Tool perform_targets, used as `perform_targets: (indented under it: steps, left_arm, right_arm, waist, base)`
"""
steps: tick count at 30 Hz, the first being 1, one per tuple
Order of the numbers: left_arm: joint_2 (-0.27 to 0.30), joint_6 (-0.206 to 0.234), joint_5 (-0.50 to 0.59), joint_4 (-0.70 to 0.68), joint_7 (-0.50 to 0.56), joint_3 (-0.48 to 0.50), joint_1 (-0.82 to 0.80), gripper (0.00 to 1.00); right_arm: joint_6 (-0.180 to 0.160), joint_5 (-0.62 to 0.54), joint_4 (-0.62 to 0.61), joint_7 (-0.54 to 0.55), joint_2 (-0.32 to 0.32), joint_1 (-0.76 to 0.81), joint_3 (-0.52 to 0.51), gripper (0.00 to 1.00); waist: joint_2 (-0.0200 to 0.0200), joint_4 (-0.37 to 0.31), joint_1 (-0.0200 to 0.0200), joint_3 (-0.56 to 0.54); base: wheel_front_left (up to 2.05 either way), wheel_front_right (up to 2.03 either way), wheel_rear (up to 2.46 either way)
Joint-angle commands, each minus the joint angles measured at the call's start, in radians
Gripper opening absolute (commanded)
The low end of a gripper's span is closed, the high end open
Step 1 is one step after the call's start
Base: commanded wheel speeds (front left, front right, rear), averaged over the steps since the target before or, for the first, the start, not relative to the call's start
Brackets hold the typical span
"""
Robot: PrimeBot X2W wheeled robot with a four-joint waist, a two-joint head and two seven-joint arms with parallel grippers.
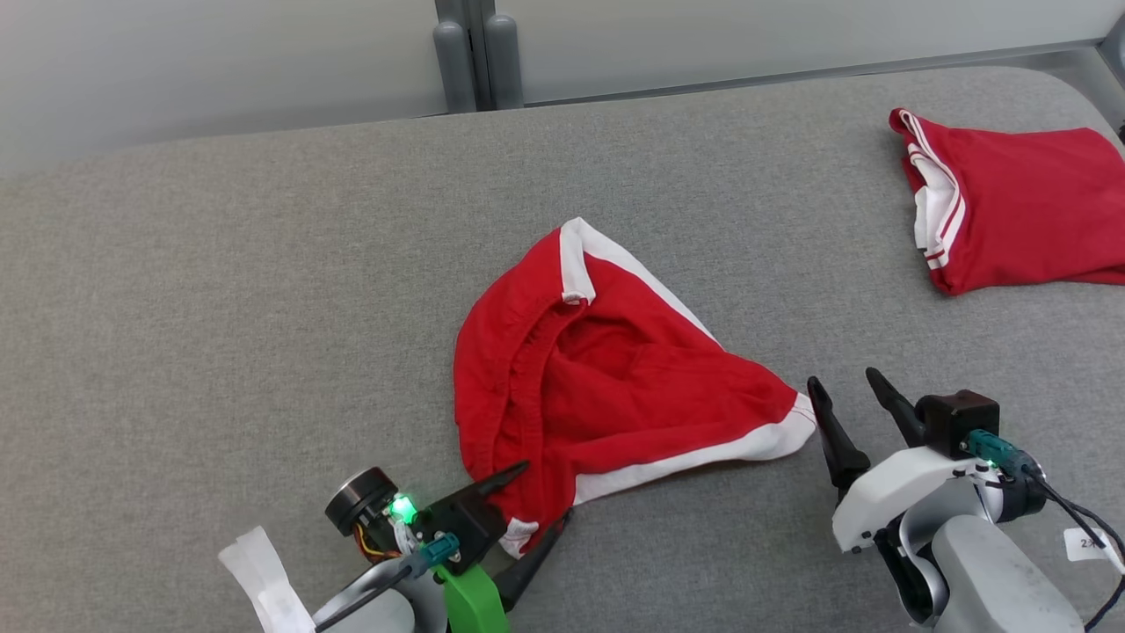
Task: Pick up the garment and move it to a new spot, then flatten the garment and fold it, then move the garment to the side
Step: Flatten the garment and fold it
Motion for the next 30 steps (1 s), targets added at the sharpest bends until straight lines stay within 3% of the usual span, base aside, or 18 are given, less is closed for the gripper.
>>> perform_targets:
  steps: [1, 20, 21, 23, 24, 30]
  left_arm:
    - [0.010, 0.002, -0.016, 0.014, 0.001, -0.010, -0.015, 1.00]
    - [0.067, 0.003, -0.079, -0.003, 0.004, -0.052, 0.030, 1.00]
    - [0.064, 0.003, -0.087, 0.003, 0.006, -0.054, 0.033, 0.69]
    - [0.060, 0.003, -0.094, 0.008, 0.009, -0.055, 0.035, 0.14]
    - [0.059, 0.003, -0.098, 0.010, 0.009, -0.055, 0.037, 0.00]
    - [0.064, 0.020, -0.123, -0.019, 0.002, -0.015, 0.038, 0.00]
  right_arm:
    - [-0.001, 0.016, 0.020, -0.006, 0.000, -0.021, 0.010, 1.00]
    - [-0.001, 0.134, 0.211, -0.008, 0.012, -0.090, 0.105, 1.00]
    - [-0.001, 0.152, 0.235, -0.008, 0.020, -0.086, 0.123, 0.92]
    - [-0.001, 0.176, 0.254, -0.006, 0.028, -0.086, 0.144, 0.00]
    - [-0.001, 0.188, 0.258, -0.006, 0.030, -0.086, 0.154, 0.00]
    - [-0.001, 0.234, 0.160, -0.007, -0.002, -0.081, 0.142, 0.00]
  waist:
    - [-0.0001, 0.002, 0.0000, -0.001]
    - [-0.0001, 0.047, 0.0000, 0.007]
    - [-0.0001, 0.048, 0.0000, 0.009]
    - [-0.0001, 0.049, 0.0000, 0.010]
    - [-0.0001, 0.049, 0.0000, 0.010]
    - [-0.0001, 0.043, 0.0000, 0.007]
  base:
    - [0.00, 0.00, 0.00]
    - [0.00, 0.00, 0.00]
    - [0.00, 0.00, 0.00]
    - [0.00, 0.00, 0.00]
    - [0.00, 0.00, 0.00]
    - [0.00, 0.00, 0.00]
